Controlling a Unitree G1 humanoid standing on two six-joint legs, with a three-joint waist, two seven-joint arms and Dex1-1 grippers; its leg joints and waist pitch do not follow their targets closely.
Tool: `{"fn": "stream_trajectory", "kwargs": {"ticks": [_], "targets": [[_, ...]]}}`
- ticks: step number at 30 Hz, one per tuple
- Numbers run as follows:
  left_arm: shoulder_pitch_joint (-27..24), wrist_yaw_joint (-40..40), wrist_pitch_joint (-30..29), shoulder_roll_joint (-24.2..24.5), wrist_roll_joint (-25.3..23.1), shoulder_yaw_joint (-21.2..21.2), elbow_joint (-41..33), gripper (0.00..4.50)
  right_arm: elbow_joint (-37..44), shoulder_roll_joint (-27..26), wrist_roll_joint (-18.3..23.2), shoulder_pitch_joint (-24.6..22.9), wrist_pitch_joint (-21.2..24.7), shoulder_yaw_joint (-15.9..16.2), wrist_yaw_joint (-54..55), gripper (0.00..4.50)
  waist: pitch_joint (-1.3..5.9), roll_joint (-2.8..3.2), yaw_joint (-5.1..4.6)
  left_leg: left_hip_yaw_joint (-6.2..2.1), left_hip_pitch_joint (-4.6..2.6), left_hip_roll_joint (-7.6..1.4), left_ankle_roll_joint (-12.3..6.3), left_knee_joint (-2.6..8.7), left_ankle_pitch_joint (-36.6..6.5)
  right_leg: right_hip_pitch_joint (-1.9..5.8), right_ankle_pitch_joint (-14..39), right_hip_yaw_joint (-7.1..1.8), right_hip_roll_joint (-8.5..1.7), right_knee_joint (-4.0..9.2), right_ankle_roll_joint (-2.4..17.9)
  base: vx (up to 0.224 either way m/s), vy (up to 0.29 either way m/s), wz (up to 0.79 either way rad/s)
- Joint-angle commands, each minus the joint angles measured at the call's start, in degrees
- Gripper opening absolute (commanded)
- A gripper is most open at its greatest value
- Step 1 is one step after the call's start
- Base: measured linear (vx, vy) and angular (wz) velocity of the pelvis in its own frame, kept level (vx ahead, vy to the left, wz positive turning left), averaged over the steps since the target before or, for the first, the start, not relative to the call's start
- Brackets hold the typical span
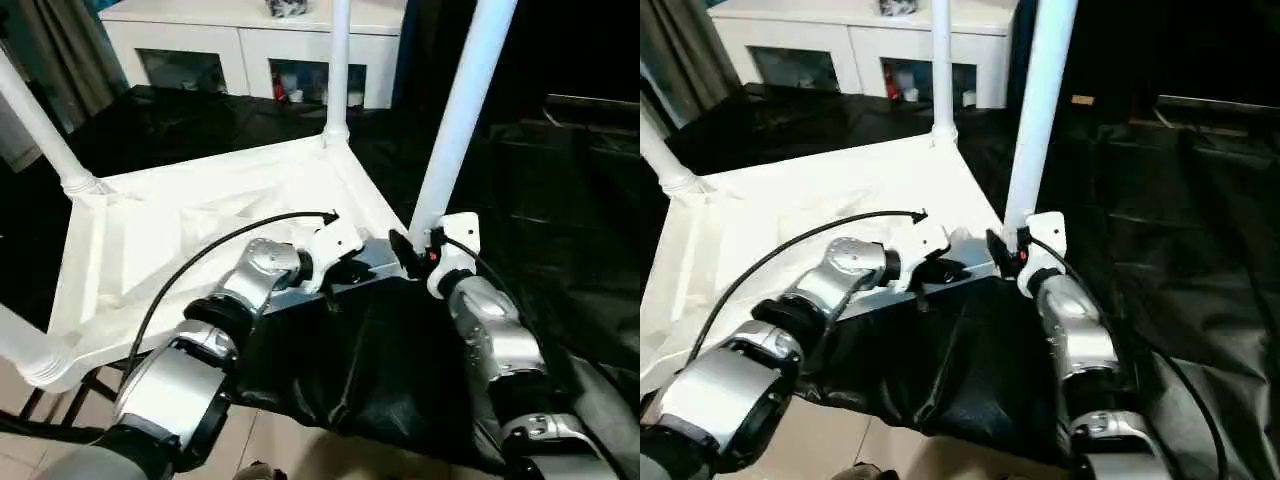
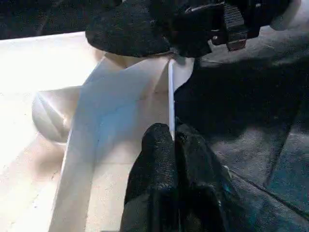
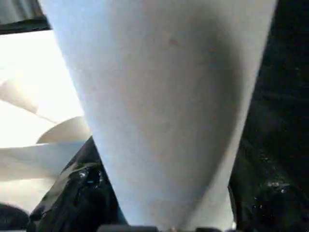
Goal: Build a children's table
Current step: Rotate leg to tighten
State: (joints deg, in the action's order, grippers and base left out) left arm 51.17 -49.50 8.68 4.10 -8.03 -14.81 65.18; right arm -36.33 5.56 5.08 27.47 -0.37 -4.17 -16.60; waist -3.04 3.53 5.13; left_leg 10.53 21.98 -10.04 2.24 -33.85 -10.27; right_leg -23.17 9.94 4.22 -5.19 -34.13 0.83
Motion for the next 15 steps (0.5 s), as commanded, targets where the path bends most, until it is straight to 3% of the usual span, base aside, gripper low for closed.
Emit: {"fn": "stream_trajectory", "kwargs": {"ticks": [1, 4, 5, 6, 7, 8, 13, 15], "targets": [[1.4, 3.8, 2.4, -0.2, -1.8, -0.7, 0.6, 0.00, -0.3, -0.7, -2.3, -1.0, -1.6, 3.5, -1.8, 3.31, 4.32, -0.51, -0.31, -1.01, -0.98, -2.70, -4.97, 3.58, -9.8, 3.25, 7.8, -2.27, -3.81, 3.98, 13.6, 0.000, 0.000, 0.00], [1.4, 4.4, 2.8, 0.1, -2.0, -0.9, 1.0, 0.00, 0.1, 1.1, -3.0, -1.5, -2.0, 4.3, -3.6, 3.50, 4.12, -0.70, -0.56, -1.13, -1.01, -2.75, -4.14, 3.86, -12.1, 3.31, 11.2, -2.27, -3.71, 4.24, 12.6, 0.000, 0.000, 0.00], [1.3, 4.4, 3.0, 0.3, -2.0, -0.8, 1.1, 0.00, 0.7, 2.5, -3.0, -1.8, -2.1, 4.2, -4.9, 3.66, 4.06, -1.11, -0.63, -1.07, -1.02, -2.75, -4.09, 3.87, -12.4, 3.32, 11.7, -2.29, -3.68, 4.33, 12.6, 0.000, 0.000, 0.00], [1.3, 4.4, 3.0, 0.3, -2.0, -0.8, 1.1, 0.00, 0.9, 2.9, -2.9, -1.9, -2.1, 4.2, -5.2, 3.79, 4.05, -0.86, -0.59, -1.03, -1.06, -2.72, -4.18, 3.82, -12.9, 3.25, 12.5, -2.41, -3.80, 4.39, 12.5, 0.000, 0.000, 0.00], [1.0, 3.7, 3.7, 0.6, -2.2, -1.0, 1.1, 0.00, 2.2, 5.6, -2.6, -2.8, -3.0, 4.1, -7.9, 3.79, 3.99, -1.58, -0.69, -1.00, -0.99, -2.79, -4.41, 3.86, -12.9, 3.27, 12.8, -2.43, -3.79, 4.54, 12.3, 0.000, 0.000, 0.00], [1.0, 3.7, 3.7, 0.6, -2.2, -1.0, 1.1, 0.00, 2.2, 5.6, -2.6, -2.8, -3.0, 4.1, -7.9, 3.81, 4.02, -1.41, -0.53, -1.04, -0.94, -2.73, -4.59, 3.78, -12.6, 3.36, 12.8, -2.42, -3.86, 4.43, 12.2, 0.000, 0.000, 0.00], [1.0, 4.0, 5.1, 1.0, -3.0, -1.0, 2.0, 0.00, 6.4, 12.0, 1.3, -5.0, -2.1, 2.2, -18.0, 3.85, 4.22, -1.93, -0.21, -0.86, -0.64, -2.67, -7.31, 3.25, -8.9, 3.51, 8.3, -2.40, -3.81, 3.99, 12.9, 0.000, 0.000, 0.00], [0.8, 3.8, 5.6, 1.2, -2.9, -1.0, 1.9, 0.00, 10.6, 16.1, 5.4, -7.4, 0.2, 1.4, -26.3, 3.85, 4.17, -2.06, 0.10, -0.80, -0.50, -2.60, -8.88, 3.03, -9.0, 3.81, 8.0, -2.22, -3.69, 3.98, 12.9, 0.000, 0.000, 0.00]]}}
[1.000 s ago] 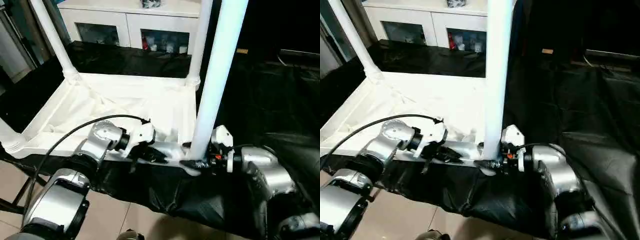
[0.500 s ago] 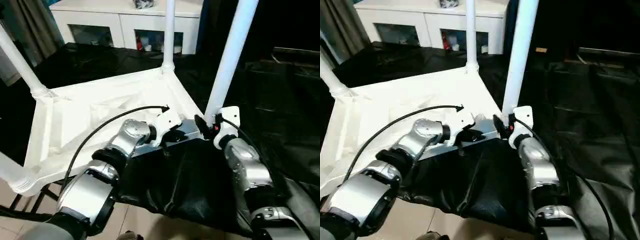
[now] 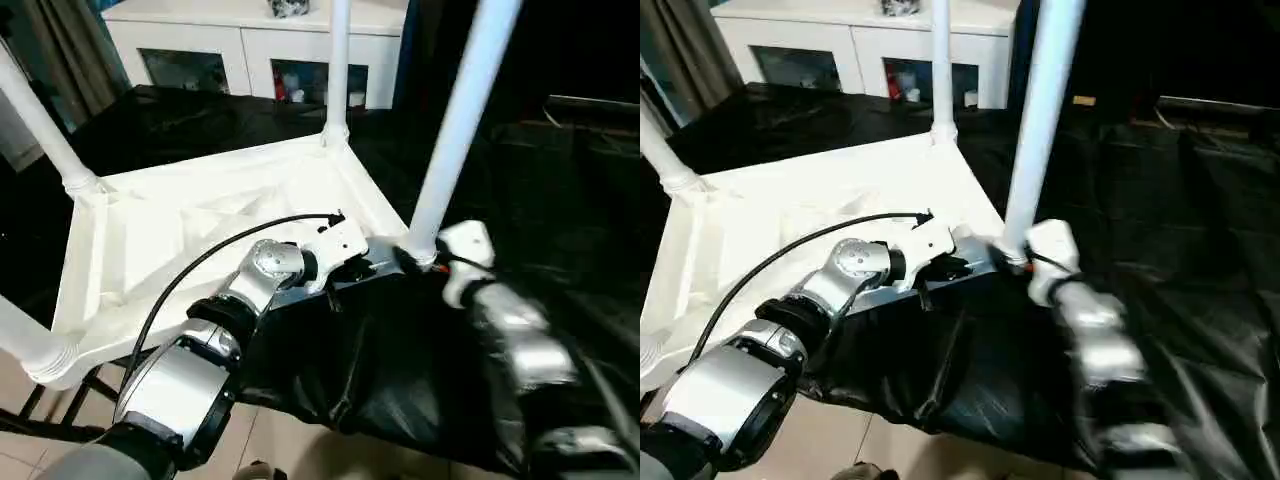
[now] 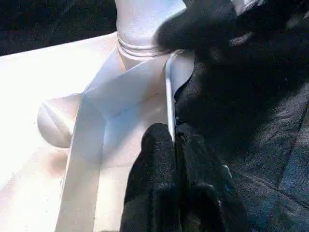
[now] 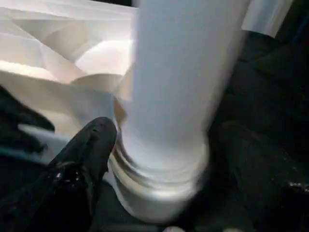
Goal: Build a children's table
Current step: Rotate leg to tighten
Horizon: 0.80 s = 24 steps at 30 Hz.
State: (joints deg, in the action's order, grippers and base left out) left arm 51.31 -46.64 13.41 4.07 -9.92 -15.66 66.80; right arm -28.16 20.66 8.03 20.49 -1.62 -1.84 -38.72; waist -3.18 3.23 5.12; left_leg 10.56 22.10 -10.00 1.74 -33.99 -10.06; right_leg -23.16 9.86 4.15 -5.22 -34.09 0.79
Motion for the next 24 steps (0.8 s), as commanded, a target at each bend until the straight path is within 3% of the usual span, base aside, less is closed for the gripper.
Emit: {"fn": "stream_trajectory", "kwargs": {"ticks": [1, 3, 5, 6, 7, 10, 12, 13, 14, 15, 16, 17, 18, 19, 20, 21, 22, 23, 24], "targets": [[0.5, 1.1, 1.1, 1.4, -1.0, -0.1, 0.1, 0.00, 5.4, 3.4, 4.8, -2.1, 3.1, -1.1, -9.0, 3.85, 4.28, -1.71, 0.21, -0.86, -0.57, -2.79, -8.87, 3.16, -8.9, 3.66, 8.5, -2.16, -3.70, 3.93, 12.6, 0.000, 0.000, 0.00], [0.1, 0.9, 1.7, 1.6, 0.0, 0.7, -0.6, 0.00, 10.9, 7.6, 8.9, -5.0, 7.2, -1.1, -16.0, 3.85, 4.20, -1.88, 0.51, -0.88, -0.47, -2.85, -9.61, 3.07, -9.2, 3.80, 9.9, -2.02, -3.61, 4.12, 11.9, 0.000, 0.000, 0.00], [0.1, 0.7, 1.8, 1.7, 0.4, 1.0, -0.8, 0.00, 11.9, 8.3, 9.6, -5.5, 8.2, -1.1, -17.1, 3.85, 4.14, -1.98, 0.35, -0.96, -0.20, -2.76, -9.51, 3.13, -9.2, 3.66, 11.8, -1.87, -3.67, 4.27, 11.4, 0.000, 0.000, 0.00], [-0.1, -1.9, 0.8, 2.0, 1.9, 2.0, -1.9, 0.44, 13.6, 9.2, 10.7, -6.2, 10.0, -0.8, -18.6, 3.89, 4.14, -1.90, 0.14, -1.01, -0.22, -2.63, -8.97, 3.18, -9.7, 3.65, 14.2, -1.66, -3.60, 4.53, 11.0, 0.000, 0.000, 0.00], [-0.2, -2.5, 0.5, 2.1, 2.2, 2.2, -2.2, 0.55, 13.9, 9.3, 10.9, -6.2, 10.3, -0.7, -18.8, 3.89, 3.97, -2.03, 0.16, -0.88, -0.52, -2.67, -8.40, 3.26, -10.7, 3.32, 16.7, -1.71, -3.59, 4.97, 10.8, 0.000, 0.000, 0.00], [-1.1, -9.9, -6.3, 3.4, 7.0, 4.7, -8.3, 0.67, 15.7, 9.0, 11.0, -6.4, 12.0, 1.2, -19.6, 3.89, 4.06, -1.95, 0.33, -0.91, -0.74, -3.09, -6.89, 3.49, -10.8, 3.01, 17.2, -1.85, -3.80, 4.67, 12.1, 0.000, 0.000, 0.00], [-1.3, -11.0, -7.5, 3.7, 7.6, 4.9, -9.5, 0.91, 15.7, 8.8, 10.8, -6.2, 12.0, 1.4, -19.3, 3.89, 4.03, -1.86, 0.33, -0.92, -0.84, -3.20, -6.46, 3.55, -11.2, 2.73, 16.5, -1.95, -3.75, 4.58, 12.8, 0.000, 0.000, 0.00], [-3.7, -17.0, -15.1, 6.5, 10.2, 4.3, -18.2, 0.95, 16.0, 7.0, 11.3, -5.2, 13.4, 2.3, -18.3, 3.89, 3.94, -3.06, 0.10, -0.84, -0.74, -3.20, -6.34, 3.69, -11.3, 2.88, 16.0, -1.97, -3.70, 4.46, 12.8, 0.000, 0.000, 0.00], [-5.6, -21.1, -20.3, 8.9, 11.7, 3.3, -24.3, 0.97, 16.1, 5.9, 11.6, -4.6, 14.2, 2.9, -17.9, 3.89, 4.13, -2.51, 0.49, -1.20, -0.87, -3.51, -6.09, 3.85, -10.4, 3.09, 15.1, -2.06, -4.13, 3.78, 13.5, 0.000, 0.000, 0.00], [-5.6, -21.1, -20.3, 8.9, 11.7, 3.3, -24.3, 0.97, 16.1, 5.9, 11.6, -4.6, 14.2, 2.9, -17.9, 3.89, 3.97, -2.35, 0.18, -1.18, -0.24, -3.53, -6.43, 3.99, -8.9, 3.00, 14.5, -2.06, -4.07, 3.49, 13.9, 0.000, 0.000, 0.00], [-7.5, -24.4, -24.9, 11.3, 12.7, 2.2, -29.9, 1.18, 16.4, 5.0, 11.9, -4.1, 15.1, 3.5, -18.0, 3.89, 4.15, -2.27, 0.14, -0.88, -1.21, -3.76, -5.75, 3.84, -9.5, 2.55, 13.8, -2.21, -3.87, 3.55, 14.1, 0.000, 0.000, 0.00], [-9.5, -27.2, -28.9, 14.1, 13.4, 0.8, -35.3, 1.18, 16.4, 4.0, 12.2, -3.6, 16.0, 4.1, -18.2, 3.89, 4.02, -2.24, -0.05, -0.94, -0.84, -3.69, -6.03, 3.87, -9.1, 2.58, 13.2, -2.31, -3.92, 3.57, 14.2, 0.000, 0.000, 0.00], [-10.1, -27.8, -30.0, 15.0, 13.5, 0.4, -36.8, 1.38, 16.1, 3.6, 12.1, -3.3, 16.0, 4.4, -18.2, 3.89, 3.96, -3.01, 0.03, -0.89, -0.67, -3.63, -5.82, 3.97, -8.8, 2.74, 13.5, -2.29, -3.97, 3.17, 14.1, 0.000, 0.000, 0.00], [-11.7, -29.2, -32.6, 17.1, 13.7, -0.5, -40.4, 1.45, 15.6, 2.7, 11.8, -2.8, 16.2, 5.1, -18.2, 3.89, 4.16, -3.14, 0.23, -0.86, -1.02, -3.79, -5.25, 3.94, -8.4, 2.53, 13.7, -2.44, -4.18, 2.94, 13.7, 0.000, 0.000, 0.00], [-13.0, -30.2, -34.6, 19.0, 13.9, -1.2, -43.5, 1.45, 15.1, 1.8, 11.4, -2.2, 16.3, 5.7, -18.1, 3.89, 3.91, -2.88, 0.00, -0.67, -0.94, -3.67, -5.29, 4.08, -8.4, 2.24, 14.0, -2.52, -3.85, 3.28, 13.4, 0.000, 0.000, 0.00], [-13.9, -30.9, -36.2, 20.1, 13.9, -1.4, -45.5, 1.55, 15.0, 1.4, 11.3, -2.0, 16.5, 6.1, -18.0, 3.89, 3.74, -2.69, -0.23, -0.51, -1.30, -3.64, -3.90, 4.22, -9.5, 1.91, 13.7, -2.59, -3.45, 3.42, 13.3, 0.000, 0.000, 0.00], [-16.4, -30.7, -37.8, 22.5, 12.0, -1.6, -48.2, 1.66, 12.8, -1.3, 10.8, 0.0, 16.5, 7.4, -17.4, 3.89, 3.75, -4.35, -0.27, -0.41, -1.41, -3.73, -3.73, 4.30, -9.9, 2.01, 13.7, -2.55, -3.55, 3.50, 13.2, 0.000, 0.000, 0.00], [-16.4, -30.7, -37.8, 22.5, 12.0, -1.6, -48.2, 1.75, 12.8, -1.3, 10.8, 0.0, 16.5, 7.4, -17.4, 3.89, 3.68, -3.59, -0.22, -0.62, -1.26, -3.68, -3.46, 4.43, -9.9, 2.01, 13.9, -2.73, -3.83, 3.18, 13.2, 0.000, 0.000, 0.00], [-19.5, -29.6, -38.9, 25.2, 8.7, -1.7, -50.5, 1.82, 8.2, -5.9, 9.1, 3.6, 15.1, 8.9, -14.8, 3.89, 3.79, -3.39, -0.51, -0.68, -1.40, -3.75, -2.51, 4.45, -10.8, 1.69, 14.7, -2.81, -3.96, 3.14, 12.8, 0.000, 0.000, 0.00]]}}
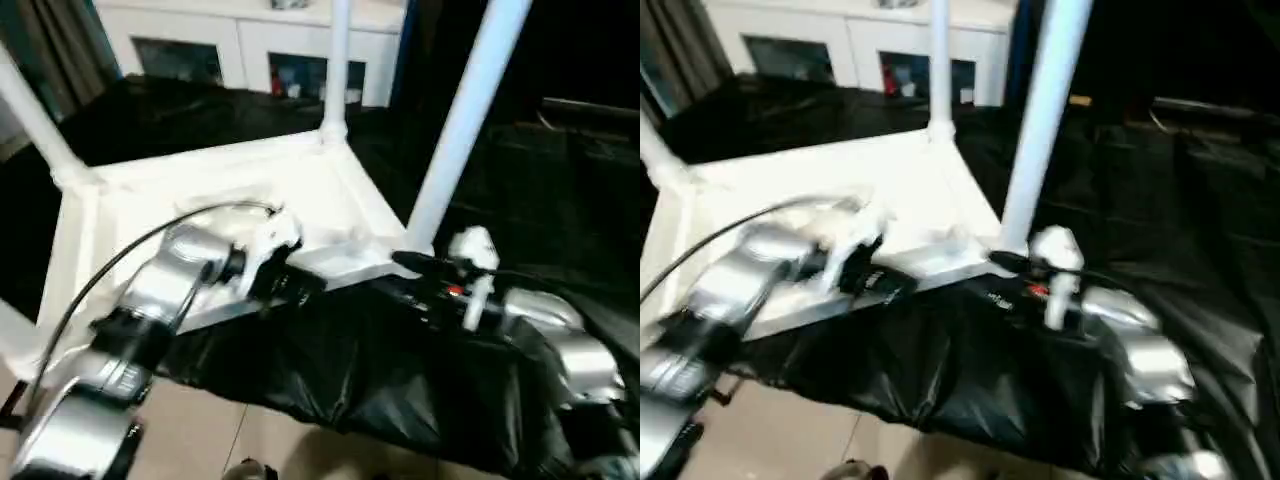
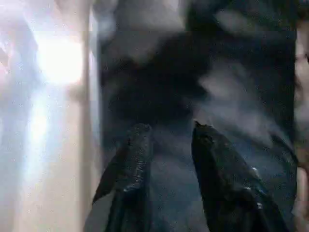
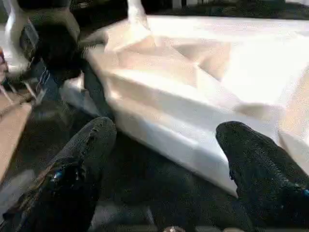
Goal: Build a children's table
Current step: Rotate leg to tighten, then rotate table base
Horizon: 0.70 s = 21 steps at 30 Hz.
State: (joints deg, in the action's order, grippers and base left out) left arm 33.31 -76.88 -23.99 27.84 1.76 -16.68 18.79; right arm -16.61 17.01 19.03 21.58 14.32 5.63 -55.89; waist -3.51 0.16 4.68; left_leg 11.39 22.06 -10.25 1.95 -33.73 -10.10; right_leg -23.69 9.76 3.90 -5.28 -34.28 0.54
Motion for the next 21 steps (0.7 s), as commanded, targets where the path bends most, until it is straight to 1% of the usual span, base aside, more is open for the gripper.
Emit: {"fn": "stream_trajectory", "kwargs": {"ticks": [1, 2, 3, 4, 5, 6, 7, 8, 9, 10, 11, 12, 13, 14, 15, 16, 17, 18, 19, 20, 21], "targets": [[-2.4, 1.7, -1.5, 1.9, -4.4, -0.5, -2.4, 2.00, -6.7, -4.6, -3.4, 4.7, -2.0, 1.5, 5.3, 3.89, 3.83, -0.46, -0.59, -1.63, -0.99, -3.40, -2.06, 4.59, -10.9, 2.49, 15.3, -2.50, -3.67, 3.48, 12.7, 0.000, 0.000, 0.00], [-2.4, 1.7, -1.5, 1.9, -4.4, -0.5, -2.4, 2.00, -6.7, -4.6, -3.4, 4.7, -2.0, 1.5, 5.3, 3.89, 3.76, -0.36, -0.87, -1.66, -1.01, -3.32, -1.11, 4.72, -11.7, 2.35, 16.3, -2.45, -3.63, 3.52, 12.6, 0.000, 0.000, 0.00], [-3.6, 3.2, -3.4, 2.5, -4.9, -0.3, -3.9, 2.10, -13.1, -8.2, -5.8, 8.7, -5.4, 0.8, 10.6, 3.89, 3.88, -0.31, -0.90, -1.38, -2.03, -3.32, 0.29, 4.56, -14.1, 1.85, 17.1, -2.65, -3.63, 3.95, 12.3, 0.000, 0.000, 0.00], [-4.0, 3.6, -4.2, 2.7, -4.9, -0.3, -4.7, 2.20, -15.0, -9.1, -6.3, 9.9, -6.3, 0.4, 12.3, 3.89, 3.67, -0.24, -1.41, -1.43, -1.82, -3.33, 1.57, 4.72, -14.8, 1.68, 16.4, -2.88, -3.67, 3.76, 13.1, 0.000, 0.000, 0.00], [-4.0, 3.6, -4.3, 2.7, -4.9, -0.3, -4.7, 2.28, -15.1, -9.2, -6.3, 9.9, -6.3, 0.4, 12.4, 3.89, 3.86, -0.15, -1.06, -1.35, -2.26, -3.35, 2.36, 4.67, -15.7, 1.64, 16.3, -2.87, -3.62, 3.69, 12.9, 0.000, 0.000, 0.00], [-4.8, 4.3, -7.3, 3.5, -4.2, -0.5, -7.4, 2.43, -18.3, -10.8, -7.0, 12.1, -7.6, 0.0, 15.9, 3.89, 3.80, -0.42, -0.72, -1.22, -2.43, -3.37, 2.34, 4.70, -15.5, 1.65, 14.6, -2.96, -3.46, 3.61, 12.9, 0.000, 0.000, 0.00], [-5.1, 4.7, -8.0, 3.7, -4.2, -0.6, -8.3, 2.50, -20.1, -11.6, -7.4, 13.2, -8.3, -0.5, 18.6, 3.89, 3.86, -0.30, -0.79, -1.36, -2.17, -3.42, 2.49, 4.76, -14.8, 1.89, 13.3, -3.02, -3.58, 3.19, 13.2, 0.000, 0.000, 0.00], [-5.6, 5.3, -9.0, 4.1, -4.1, -0.6, -9.4, 2.58, -22.5, -12.6, -7.9, 14.8, -9.2, -1.2, 22.3, 3.89, 3.85, -0.29, -0.81, -1.37, -1.95, -3.27, 2.41, 4.85, -14.3, 2.12, 12.5, -2.93, -3.34, 3.10, 13.3, 0.000, 0.000, 0.00], [-6.4, 6.7, -9.7, 4.5, -4.5, -0.7, -11.0, 2.58, -26.7, -14.3, -8.1, 17.5, -11.0, -3.0, 29.1, 3.89, 4.01, -0.19, -0.80, -1.23, -2.13, -3.23, 3.12, 4.73, -13.2, 1.97, 11.3, -2.92, -3.49, 2.94, 13.6, 0.000, 0.000, 0.00], [-6.4, 6.7, -9.7, 4.5, -4.5, -0.7, -11.0, 2.65, -26.7, -14.3, -8.1, 17.5, -11.0, -3.0, 29.1, 3.89, 3.92, -0.30, -1.14, -1.25, -1.85, -3.10, 3.16, 4.73, -12.8, 2.12, 10.9, -3.06, -3.49, 2.90, 13.6, 0.000, 0.000, 0.00], [-7.0, 8.0, -9.8, 4.8, -5.0, -0.8, -11.9, 2.65, -30.0, -15.4, -8.1, 19.6, -12.2, -4.6, 34.8, 3.89, 4.03, -0.32, -0.91, -1.05, -2.05, -3.00, 2.97, 4.55, -12.3, 2.16, 9.8, -3.02, -3.37, 2.88, 13.4, 0.000, 0.000, 0.00], [-7.3, 9.3, -8.8, 4.6, -5.4, -0.3, -12.0, 2.72, -32.8, -15.8, -7.5, 21.3, -13.4, -6.7, 39.9, 3.89, 3.98, -0.35, -1.14, -1.16, -1.82, -2.95, 2.93, 4.57, -11.9, 2.26, 9.5, -3.09, -3.40, 2.73, 13.4, 0.000, 0.000, 0.00], [-7.6, 10.5, -8.7, 4.4, -5.6, 0.1, -12.6, 2.86, -34.6, -15.7, -6.8, 22.4, -13.9, -8.2, 43.3, 3.89, 4.01, 0.44, -1.23, -1.05, -1.94, -2.81, 3.45, 4.54, -12.3, 2.15, 8.9, -3.02, -3.14, 2.93, 13.2, 0.000, 0.000, 0.00], [-7.7, 10.8, -8.8, 4.3, -5.6, 0.2, -12.7, 2.95, -35.0, -15.7, -6.6, 22.6, -14.0, -8.5, 44.0, 3.89, 4.15, 0.32, -1.14, -1.12, -2.00, -2.81, 3.68, 4.45, -12.3, 2.30, 8.3, -2.96, -3.18, 2.70, 13.3, 0.000, 0.000, 0.00], [-8.0, 12.2, -8.5, 3.8, -6.4, 0.8, -13.0, 3.00, -37.5, -15.1, -5.7, 23.8, -15.1, -10.6, 47.7, 3.89, 4.13, 0.25, -1.01, -1.02, -2.01, -2.67, 3.29, 4.37, -13.1, 2.34, 8.2, -2.96, -3.01, 2.75, 13.0, 0.000, 0.000, 0.00], [-8.1, 12.4, -8.4, 3.7, -6.6, 0.9, -13.0, 3.08, -37.9, -14.9, -5.6, 24.0, -15.3, -10.9, 48.3, 3.89, 4.16, 0.30, -0.95, -1.04, -2.07, -2.78, 3.29, 4.36, -13.4, 2.29, 8.3, -2.97, -3.09, 2.72, 12.9, 0.000, 0.000, 0.00], [-8.2, 12.8, -8.2, 3.5, -7.0, 1.0, -13.1, 3.08, -38.6, -14.7, -5.4, 24.3, -15.7, -11.5, 49.2, 3.89, 4.09, 0.26, -0.89, -1.03, -2.04, -2.74, 3.22, 4.36, -13.7, 2.31, 8.6, -2.98, -2.97, 2.80, 12.6, 0.000, 0.000, 0.00], [-8.2, 13.5, -7.7, 3.3, -7.8, 1.1, -12.5, 3.19, -39.7, -13.9, -5.2, 24.5, -15.9, -12.4, 51.2, 3.89, 4.12, 0.32, -0.53, -1.04, -2.07, -2.74, 3.29, 4.34, -13.9, 2.33, 8.8, -2.96, -2.93, 2.78, 12.0, 0.000, 0.000, 0.00], [-8.1, 14.9, -7.1, 3.0, -8.4, 1.2, -12.0, 3.37, -41.7, -12.7, -5.6, 25.1, -17.3, -13.1, 53.1, 3.89, 4.09, 0.57, -0.29, -1.07, -2.17, -2.73, 3.64, 4.40, -14.5, 2.19, 9.4, -2.91, -2.81, 2.80, 11.7, 0.000, 0.000, 0.00], [-7.9, 16.3, -6.4, 2.6, -8.8, 1.2, -11.1, 3.44, -43.1, -11.5, -5.9, 25.4, -18.0, -13.7, 54.7, 3.89, 4.12, 0.49, -0.24, -1.04, -2.29, -2.75, 3.95, 4.40, -15.0, 2.06, 9.6, -2.86, -2.78, 2.81, 11.5, 0.000, 0.000, 0.00], [-7.7, 17.9, -6.1, 2.3, -8.9, 1.1, -10.7, 3.52, -45.1, -10.6, -6.3, 25.9, -19.2, -14.4, 56.1, 3.89, 4.06, 0.44, 0.10, -0.79, -2.88, -2.73, 4.58, 4.26, -17.0, 1.55, 10.3, -2.91, -2.65, 3.07, 11.3, 0.000, 0.000, 0.00]]}}
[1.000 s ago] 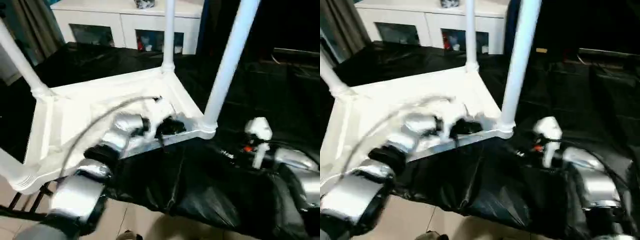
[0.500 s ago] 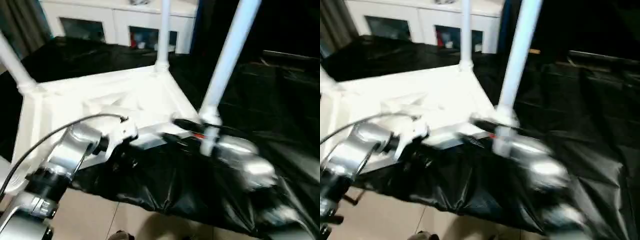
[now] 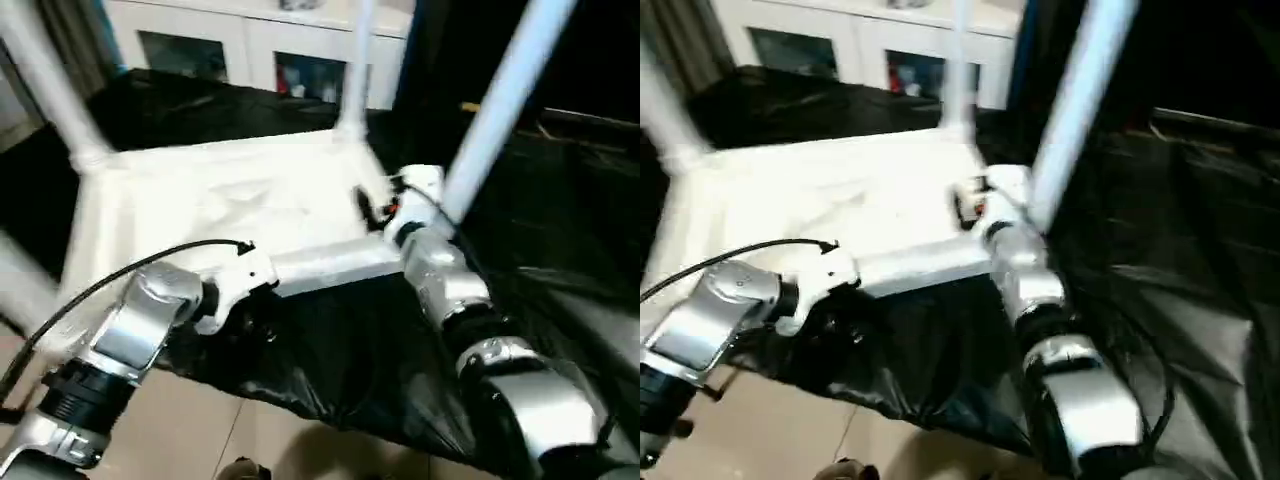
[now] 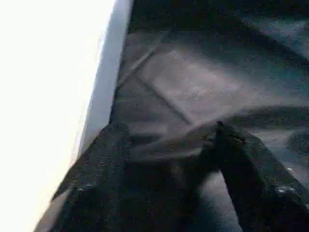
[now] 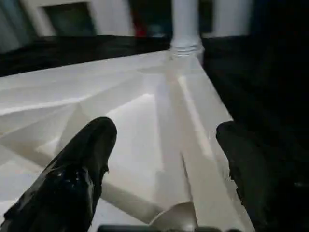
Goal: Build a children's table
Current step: Rotate table base
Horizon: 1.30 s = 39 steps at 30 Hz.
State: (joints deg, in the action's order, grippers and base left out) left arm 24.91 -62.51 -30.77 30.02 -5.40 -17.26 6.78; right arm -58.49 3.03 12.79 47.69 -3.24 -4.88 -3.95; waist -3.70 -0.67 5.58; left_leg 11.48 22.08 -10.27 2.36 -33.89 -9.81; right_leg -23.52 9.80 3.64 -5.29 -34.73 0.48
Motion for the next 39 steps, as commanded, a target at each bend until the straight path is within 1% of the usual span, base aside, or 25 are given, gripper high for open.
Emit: {"fn": "stream_trajectory", "kwargs": {"ticks": [1, 4, 5, 6, 8, 10, 11, 12, 13, 15, 16, 17, 18, 20, 22, 23, 24, 27, 28, 31, 32, 34, 36, 38, 39], "targets": [[0.7, 3.5, 0.6, 0.1, -1.7, 1.7, 1.3, 3.63, -3.2, 3.4, 0.0, -0.2, -1.7, -3.9, 4.2, 3.89, 4.24, 1.25, -0.80, -0.88, -2.92, -2.62, 4.28, 4.36, -17.7, 1.38, 10.5, -2.69, -2.58, 3.46, 11.4, 0.000, 0.000, 0.00], [2.1, 9.5, 2.7, -2.2, -1.9, 2.5, 4.0, 3.88, -6.2, 7.4, -1.4, 0.5, -4.2, -4.8, 6.3, 3.89, 4.26, 1.26, -0.54, -1.03, -2.71, -2.55, 4.49, 4.40, -19.1, 1.66, 11.5, -2.60, -2.58, 3.61, 10.7, 0.000, 0.000, 0.00], [2.1, 9.5, 2.7, -2.2, -1.9, 2.5, 4.0, 3.96, -6.2, 7.4, -1.4, 0.5, -4.2, -4.8, 6.3, 3.89, 4.35, 1.77, -0.45, -1.12, -2.62, -2.51, 4.62, 4.34, -19.0, 1.68, 11.1, -2.59, -2.61, 3.43, 10.7, 0.000, 0.000, 0.00], [2.7, 13.0, 3.4, -4.1, -1.7, 3.6, 5.1, 4.04, -7.4, 9.9, -2.1, 0.9, -5.3, -4.9, 6.3, 3.89, 4.36, 1.64, -0.70, -1.25, -2.03, -2.39, 4.49, 4.38, -18.8, 2.20, 10.3, -2.47, -2.56, 3.43, 10.6, 0.000, 0.000, 0.00], [2.7, 15.5, 4.5, -5.6, -1.1, 5.0, 5.4, 4.12, -8.6, 11.7, -3.0, 1.4, -6.4, -4.6, 6.2, 3.89, 4.52, 1.32, -0.49, -1.22, -2.10, -2.41, 4.01, 4.14, -18.2, 2.29, 9.4, -2.43, -2.64, 3.32, 10.8, 0.000, 0.000, 0.00], [2.2, 17.5, 4.4, -6.9, -0.4, 6.7, 5.1, 4.38, -9.0, 13.2, -3.6, 1.6, -7.0, -4.0, 4.6, 3.89, 4.57, 2.03, -0.77, -1.31, -1.43, -2.25, 3.12, 3.91, -16.4, 2.80, 6.8, -2.27, -2.55, 3.25, 11.5, 0.000, 0.000, 0.00], [0.4, 21.9, 5.7, -8.8, 1.3, 10.7, 4.2, 4.43, -9.4, 14.9, -3.9, 2.0, -7.9, -3.4, 0.0, 3.89, 4.72, 2.21, -0.68, -1.31, -1.44, -2.17, 2.80, 3.73, -16.0, 2.82, 5.9, -2.21, -2.58, 3.00, 11.8, 0.000, 0.000, 0.00], [-0.4, 23.8, 6.4, -9.4, 2.2, 12.4, 3.9, 4.43, -9.6, 15.3, -3.8, 2.2, -8.2, -3.3, -2.0, 3.89, 4.68, 1.69, -1.17, -1.27, -0.78, -2.01, 1.35, 3.52, -15.1, 3.44, 4.4, -2.14, -2.59, 2.97, 12.7, 0.000, 0.000, 0.00], [-2.2, 27.6, 7.4, -11.0, 3.8, 16.0, 3.0, 4.47, -9.0, 15.5, -2.8, 2.1, -7.8, -3.6, -6.7, 3.89, 4.78, 2.29, -1.17, -1.32, -0.66, -1.96, -0.18, 3.24, -14.2, 3.53, 4.6, -2.07, -2.78, 2.93, 13.2, 0.000, 0.000, 0.00], [-3.4, 29.2, 7.8, -11.5, 4.3, 17.5, 2.3, 4.47, -8.0, 15.4, -1.9, 1.6, -7.3, -3.8, -10.2, 3.89, 4.71, 2.21, -1.69, -1.32, -0.46, -2.15, -2.02, 3.19, -13.4, 3.58, 5.2, -1.92, -2.80, 3.27, 14.0, 0.000, 0.000, 0.00], [-6.0, 32.4, 9.3, -12.7, 5.5, 20.9, 0.8, 4.47, -4.8, 15.0, -0.5, 0.0, -7.0, -3.4, -17.2, 3.89, 4.80, 2.28, -2.09, -1.25, -0.39, -2.05, -2.93, 3.01, -13.0, 3.56, 5.7, -1.83, -2.65, 3.18, 14.5, 0.000, 0.000, 0.00], [-6.9, 33.6, 10.1, -13.1, 5.8, 22.0, 0.4, 4.47, -3.6, 15.0, -0.8, -0.8, -7.4, -2.7, -18.2, 3.89, 4.70, 2.26, -2.23, -1.30, -0.19, -2.22, -3.43, 3.04, -13.0, 3.81, 5.7, -1.83, -2.80, 3.25, 14.6, 0.000, 0.000, 0.00], [-9.4, 36.5, 13.7, -13.7, 6.0, 24.2, 0.0, 4.49, -0.5, 14.8, -1.6, -3.2, -8.8, -0.7, -20.5, 4.05, 4.67, 2.11, -2.44, -1.31, -0.07, -2.37, -4.23, 2.99, -12.0, 3.72, 5.4, -1.75, -2.67, 3.41, 14.5, 0.000, 0.000, 0.00], [-11.9, 39.3, 18.8, -15.1, 6.6, 26.7, -0.2, 4.50, 4.6, 14.3, 0.3, -6.6, -7.4, 0.1, -24.4, 4.21, 4.73, 2.14, -2.70, -1.26, -0.34, -2.64, -4.95, 2.96, -12.1, 3.41, 7.0, -1.69, -2.51, 3.62, 14.2, 0.000, 0.000, 0.00], [-14.7, 42.5, 23.1, -16.7, 6.3, 28.1, -1.2, 4.50, 10.3, 14.2, 1.4, -10.6, -5.4, 1.2, -26.1, 4.36, 4.56, 2.34, -2.49, -1.30, -0.70, -2.86, -4.64, 3.15, -13.4, 3.11, 9.4, -1.71, -2.37, 3.91, 14.0, 0.000, 0.000, 0.00], [-14.7, 42.5, 23.1, -16.7, 6.3, 28.1, -1.2, 4.50, 10.3, 14.2, 1.4, -10.6, -5.4, 1.2, -26.1, 4.36, 4.40, 2.27, -2.48, -1.31, -0.71, -2.89, -4.47, 3.29, -14.2, 3.01, 10.6, -1.73, -2.21, 4.13, 13.6, 0.000, 0.000, 0.00], [-16.2, 44.8, 25.5, -17.6, 5.6, 28.7, -1.5, 4.50, 14.5, 14.0, 2.1, -13.4, -4.0, 2.0, -27.0, 4.36, 4.26, 2.35, -2.39, -1.34, -0.95, -3.02, -3.51, 3.49, -16.1, 2.75, 13.4, -1.78, -2.22, 4.35, 13.0, 0.000, 0.000, 0.00], [-16.9, 52.5, 29.5, -20.2, 5.0, 31.7, -0.6, 4.50, 28.0, 14.1, 4.0, -21.3, 3.6, 3.7, -29.2, 4.36, 4.04, 2.37, -1.99, -1.52, -1.28, -3.22, -1.89, 3.95, -18.9, 2.49, 16.2, -2.02, -1.98, 4.75, 10.5, 0.000, 0.000, 0.00], [-16.4, 54.4, 30.5, -20.6, 4.8, 32.7, 0.0, 4.50, 30.8, 14.4, 4.2, -23.0, 5.4, 4.3, -29.4, 4.36, 4.05, 2.42, -1.73, -1.49, -1.56, -3.27, -1.49, 3.98, -19.5, 2.25, 16.1, -2.16, -1.93, 4.86, 9.7, 0.000, 0.000, 0.00], [-13.8, 55.9, 31.3, -20.7, 6.1, 33.9, 3.4, 4.50, 37.2, 15.3, 4.6, -27.3, 9.8, 5.2, -29.5, 4.36, 3.82, 2.24, -1.77, -1.70, -1.42, -2.84, -0.46, 4.19, -20.9, 2.24, 20.0, -2.15, -2.03, 5.26, 7.7, 0.000, 0.000, 0.00], [-11.3, 54.2, 32.6, -20.1, 7.7, 34.1, 7.0, 4.50, 40.3, 15.9, 4.8, -29.6, 11.8, 6.0, -29.6, 4.36, 3.86, 1.63, -1.89, -1.73, -1.23, -2.87, -0.07, 4.24, -21.2, 2.24, 21.0, -2.13, -2.20, 5.33, 7.3, 0.000, 0.000, 0.00], [-9.8, 53.2, 33.1, -19.5, 8.4, 34.2, 9.2, 4.50, 41.3, 16.1, 4.5, -30.7, 12.1, 6.2, -29.3, 4.36, 3.80, 1.92, -1.51, -1.61, -1.73, -2.53, 0.09, 4.11, -21.5, 1.68, 23.4, -2.34, -2.20, 5.74, 5.9, 0.000, 0.000, 0.00], [-6.5, 52.1, 34.5, -18.1, 8.8, 34.1, 13.5, 4.50, 42.8, 16.0, 4.0, -32.5, 13.5, 6.4, -28.5, 4.36, 4.00, 1.73, -1.53, -1.85, -1.14, -2.54, 0.17, 4.21, -19.7, 2.12, 22.2, -2.29, -2.40, 5.46, 5.2, 0.000, 0.000, 0.00], [-3.6, 50.5, 35.2, -17.4, 10.2, 34.3, 17.3, 4.50, 44.6, 15.7, 3.8, -33.9, 15.7, 6.2, -27.5, 4.36, 4.03, 1.73, -1.81, -1.95, -0.89, -2.62, 0.28, 4.27, -18.7, 2.35, 19.4, -2.33, -2.52, 5.13, 6.4, 0.000, 0.000, 0.00], [-2.7, 50.0, 35.6, -17.1, 10.3, 34.3, 18.5, 4.50, 44.9, 15.5, 3.6, -34.1, 16.2, 6.1, -26.9, 4.36, 4.07, 1.79, -1.82, -1.84, -1.03, -2.61, 0.26, 4.17, -18.5, 2.15, 18.8, -2.39, -2.48, 5.15, 6.7, 0.000, 0.000, 0.00]]}}
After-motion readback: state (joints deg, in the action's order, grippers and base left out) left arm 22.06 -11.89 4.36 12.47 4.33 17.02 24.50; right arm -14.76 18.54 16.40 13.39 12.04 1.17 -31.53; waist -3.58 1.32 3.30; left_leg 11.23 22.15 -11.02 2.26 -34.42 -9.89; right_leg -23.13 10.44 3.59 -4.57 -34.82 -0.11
